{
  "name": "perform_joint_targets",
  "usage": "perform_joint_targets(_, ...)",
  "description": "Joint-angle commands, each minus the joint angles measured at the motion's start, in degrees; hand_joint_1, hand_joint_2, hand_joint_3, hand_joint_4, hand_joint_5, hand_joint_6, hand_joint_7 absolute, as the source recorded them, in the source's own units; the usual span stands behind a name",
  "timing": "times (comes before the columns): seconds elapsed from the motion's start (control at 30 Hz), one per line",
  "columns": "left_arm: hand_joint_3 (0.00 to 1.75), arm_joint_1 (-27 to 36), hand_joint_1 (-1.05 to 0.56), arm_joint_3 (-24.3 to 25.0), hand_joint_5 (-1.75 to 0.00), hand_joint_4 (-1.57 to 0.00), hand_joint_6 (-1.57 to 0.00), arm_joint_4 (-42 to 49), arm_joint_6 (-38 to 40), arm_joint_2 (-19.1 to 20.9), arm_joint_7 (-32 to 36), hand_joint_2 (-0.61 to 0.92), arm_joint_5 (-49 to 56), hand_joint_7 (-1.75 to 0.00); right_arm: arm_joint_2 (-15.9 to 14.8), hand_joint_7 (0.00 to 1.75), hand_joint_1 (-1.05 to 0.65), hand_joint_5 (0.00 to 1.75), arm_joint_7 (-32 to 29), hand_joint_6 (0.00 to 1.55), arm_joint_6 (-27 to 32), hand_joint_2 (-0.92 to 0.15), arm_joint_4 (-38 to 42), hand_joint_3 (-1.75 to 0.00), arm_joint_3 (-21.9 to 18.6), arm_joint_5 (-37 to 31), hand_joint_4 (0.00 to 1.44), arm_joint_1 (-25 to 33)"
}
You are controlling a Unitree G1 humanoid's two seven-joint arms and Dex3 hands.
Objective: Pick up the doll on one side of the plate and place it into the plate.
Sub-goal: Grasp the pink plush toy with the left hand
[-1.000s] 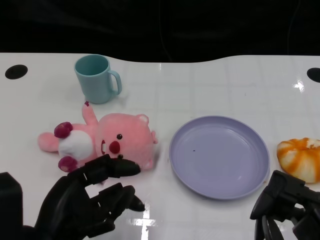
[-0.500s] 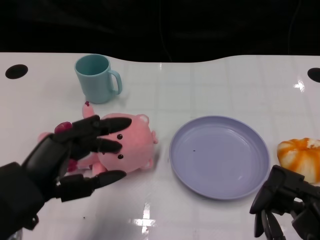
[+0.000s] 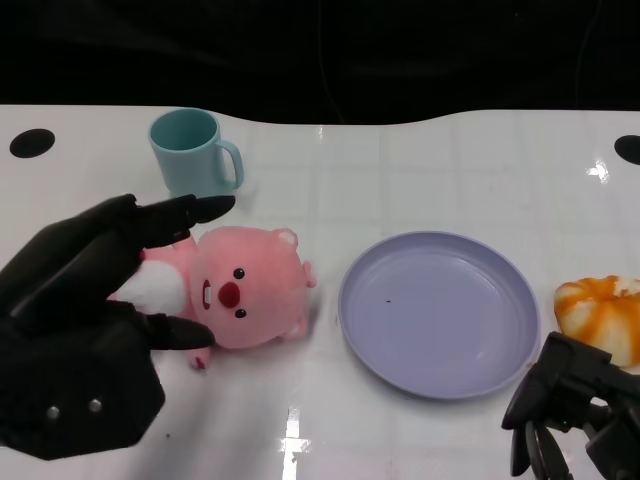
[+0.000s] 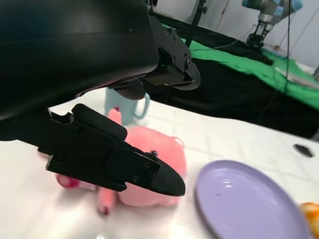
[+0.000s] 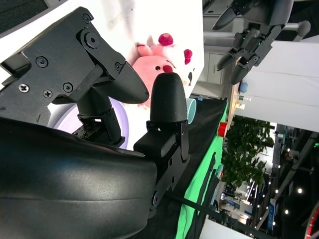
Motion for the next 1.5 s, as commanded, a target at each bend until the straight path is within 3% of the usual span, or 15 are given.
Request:
perform_joint_targets(0.03,0.01,-2.7,-0.70,-2.2,-0.54,-0.03,-0.27,0.4,1.0,3.0,-1.1,0.92,6.7,-0.01,-0.5,1.59,-0.12,1.75,-0.3,0.58,0.3,-0.39,-1.2,-1.54,-0.3,-0.2,0.74,0.4)
perform_joint_targets(0.2,0.04,-5.9,-0.73,-6.1,-0.47,0.00,-0.17,1.5,3.9,4.7,-3.3,0.92,16.3,0.00,-0.4,1.58,-0.12,1.75,-0.5,0.58,0.7,-0.39,-1.6,-1.54,-0.3,0.1,0.73,0.6)
perform_joint_targets(0.57,0.02,-15.7,-0.74,-15.1,-0.43,-0.02,-0.18,16.5,7.5,1.7,-3.3,0.92,27.3,-0.01,-0.3,1.58,-0.14,1.75,-0.6,0.57,1.9,-0.39,-2.5,-1.53,-0.2,0.5,0.71,0.8)
perform_joint_targets(1.27,0.04,-28.2,-0.76,-24.3,-0.25,-0.09,-0.20,44.5,5.7,-4.9,2.1,0.92,31.4,0.00,-0.3,1.57,-0.17,1.75,-1.4,0.58,3.0,-0.40,-4.0,-1.50,0.6,-0.2,0.73,1.6)
perform_joint_targets(1.5,0.04,-32.9,-0.74,-27.8,-0.20,-0.13,-0.22,59.2,2.8,-8.7,5.3,0.92,30.8,-0.01,-0.4,1.57,-0.18,1.75,-1.6,0.59,3.1,-0.40,-4.7,-1.48,0.8,-0.5,0.72,2.1)
